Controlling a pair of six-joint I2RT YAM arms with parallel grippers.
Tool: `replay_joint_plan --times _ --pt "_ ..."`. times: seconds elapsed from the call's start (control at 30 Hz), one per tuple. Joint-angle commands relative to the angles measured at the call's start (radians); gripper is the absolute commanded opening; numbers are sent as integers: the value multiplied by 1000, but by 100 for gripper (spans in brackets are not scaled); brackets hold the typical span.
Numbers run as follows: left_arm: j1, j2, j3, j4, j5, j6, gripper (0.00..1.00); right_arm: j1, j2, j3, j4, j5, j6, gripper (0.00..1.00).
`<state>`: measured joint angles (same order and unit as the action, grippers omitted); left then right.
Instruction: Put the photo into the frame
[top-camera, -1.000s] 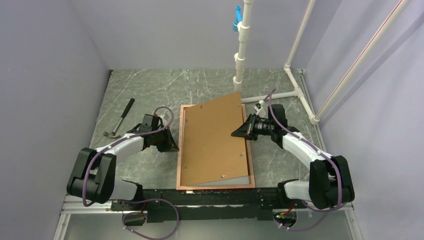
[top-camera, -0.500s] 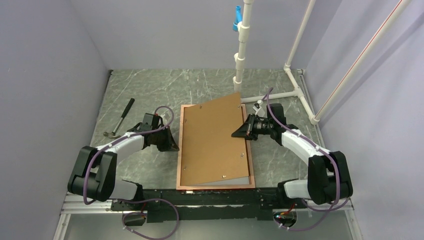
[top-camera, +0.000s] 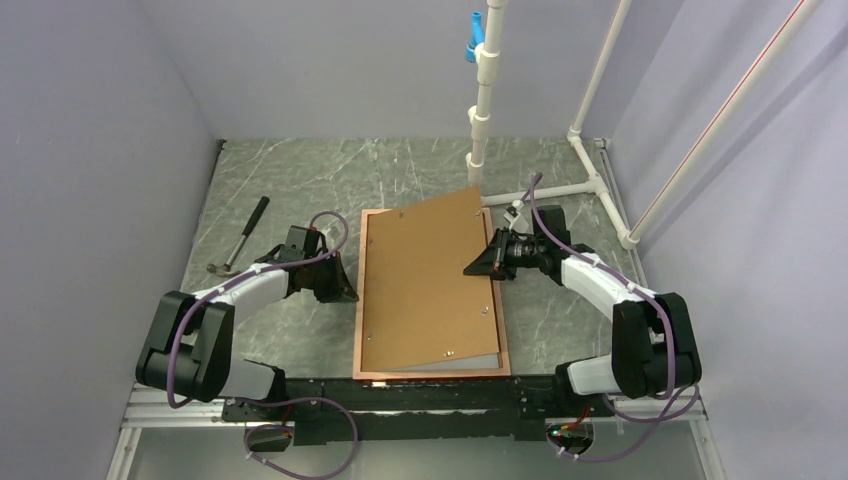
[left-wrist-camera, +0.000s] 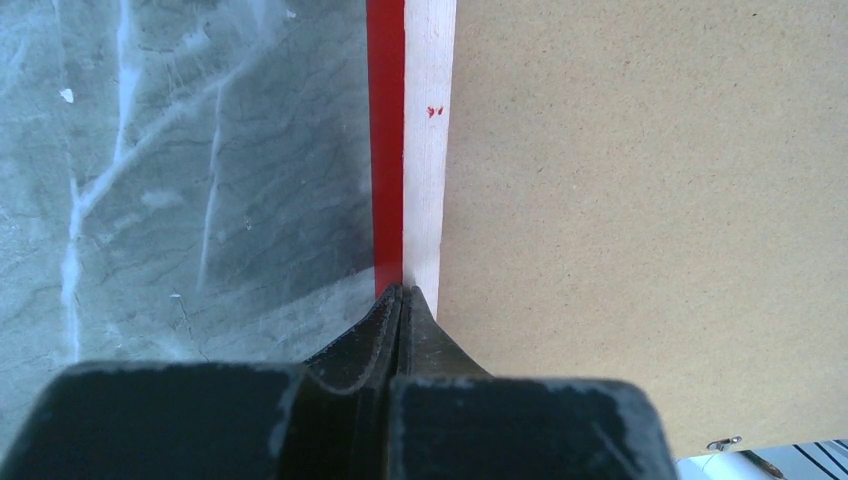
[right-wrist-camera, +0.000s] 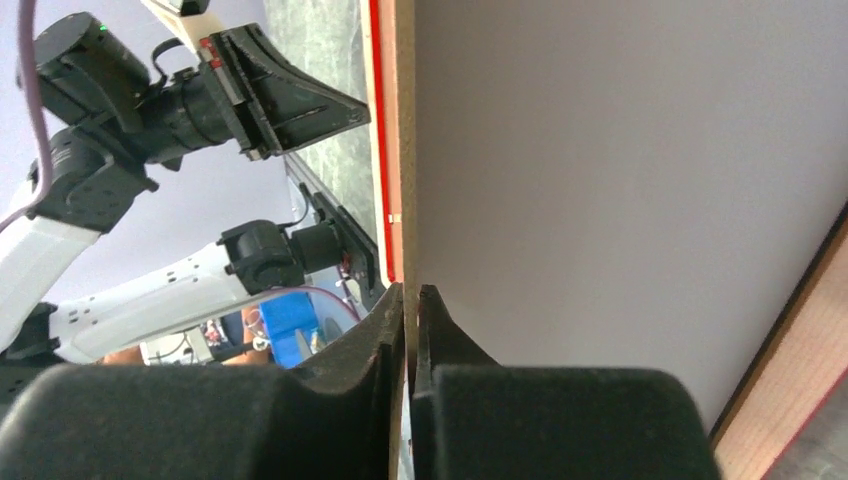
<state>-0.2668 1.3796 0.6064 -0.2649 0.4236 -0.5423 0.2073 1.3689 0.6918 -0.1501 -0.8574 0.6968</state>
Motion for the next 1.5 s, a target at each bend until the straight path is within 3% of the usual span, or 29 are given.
replay_joint_plan --times 0.0,0.3,0.7,1.03,1.47 --pt "-15 33 4 15 -40 22 2 62 30 14 -23 87 -66 13" --pt "-16 30 3 15 -42 21 2 102 56 38 -52 152 -91 56" --pt "-17 29 2 9 -50 24 2 193 58 105 -173 360 -142 87" --pt "-17 23 3 0 -60 28 2 233 78 126 -230 480 -168 99" --pt "-16 19 3 -5 -69 30 2 247 61 152 -295 609 -187 100"
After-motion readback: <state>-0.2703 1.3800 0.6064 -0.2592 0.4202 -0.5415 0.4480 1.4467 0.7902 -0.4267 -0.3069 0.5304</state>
